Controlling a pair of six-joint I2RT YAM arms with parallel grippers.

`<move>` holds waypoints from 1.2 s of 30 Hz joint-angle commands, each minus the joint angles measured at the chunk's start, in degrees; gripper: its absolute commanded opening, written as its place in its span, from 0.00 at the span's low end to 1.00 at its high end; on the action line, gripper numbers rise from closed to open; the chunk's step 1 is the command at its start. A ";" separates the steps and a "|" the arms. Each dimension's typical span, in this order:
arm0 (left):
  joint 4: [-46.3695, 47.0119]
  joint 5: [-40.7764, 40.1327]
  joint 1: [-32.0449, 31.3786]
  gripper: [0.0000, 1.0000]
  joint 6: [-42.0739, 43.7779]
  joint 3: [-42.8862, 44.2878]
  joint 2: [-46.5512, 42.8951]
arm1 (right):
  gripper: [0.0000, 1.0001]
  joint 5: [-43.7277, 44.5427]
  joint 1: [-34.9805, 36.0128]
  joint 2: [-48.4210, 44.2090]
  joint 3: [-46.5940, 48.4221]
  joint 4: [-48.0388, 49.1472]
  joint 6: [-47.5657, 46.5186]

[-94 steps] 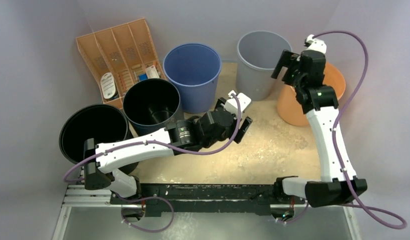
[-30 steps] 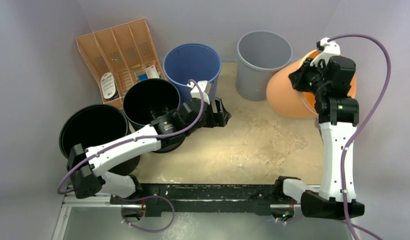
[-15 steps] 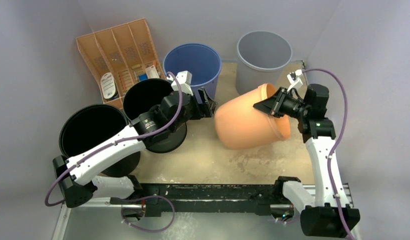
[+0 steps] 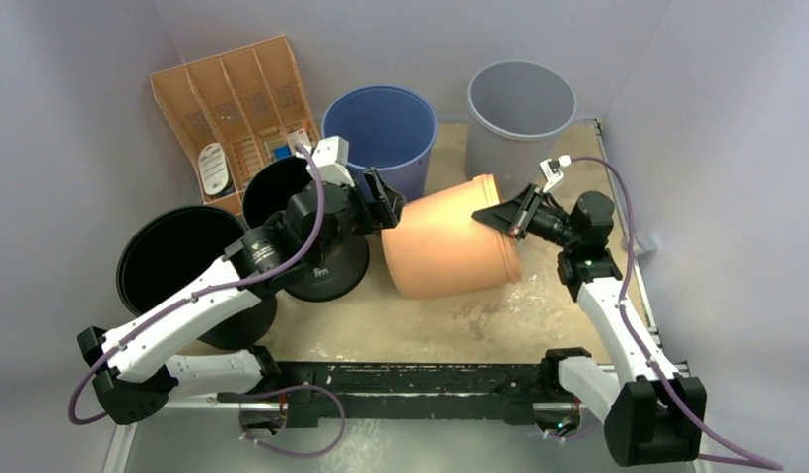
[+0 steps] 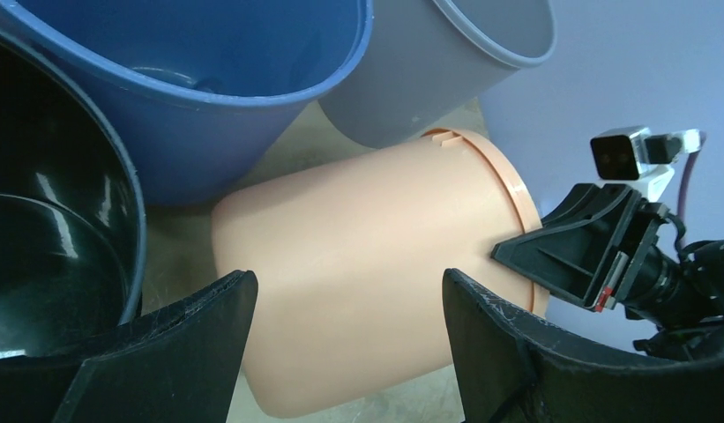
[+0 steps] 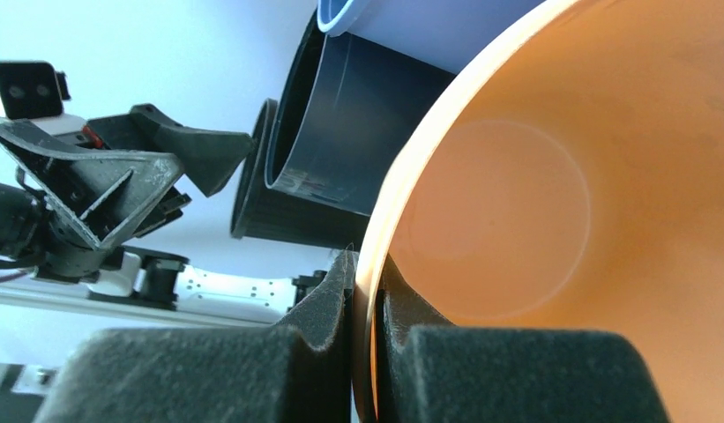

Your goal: Turn the large container upside down

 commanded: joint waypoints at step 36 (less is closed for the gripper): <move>9.17 11.74 0.43 0.76 -4.36 -8.70 8.29 | 0.93 19.63 -5.09 0.29 15.31 -41.26 -32.86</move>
